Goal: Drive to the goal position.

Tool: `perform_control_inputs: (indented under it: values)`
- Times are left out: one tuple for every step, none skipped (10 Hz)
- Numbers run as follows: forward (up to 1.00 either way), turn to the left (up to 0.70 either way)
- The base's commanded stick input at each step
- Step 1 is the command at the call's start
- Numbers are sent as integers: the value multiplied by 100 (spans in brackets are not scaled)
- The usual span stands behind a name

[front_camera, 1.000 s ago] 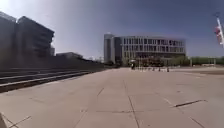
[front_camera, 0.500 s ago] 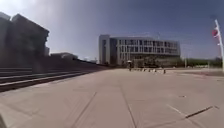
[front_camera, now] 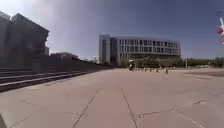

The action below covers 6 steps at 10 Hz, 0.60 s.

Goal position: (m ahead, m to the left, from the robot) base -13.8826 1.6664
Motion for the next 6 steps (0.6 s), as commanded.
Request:
perform_control_inputs:
  values:
    - [100,0]
    - [100,0]
    - [100,0]
    - [100,0]
    - [100,0]
    - [100,0]
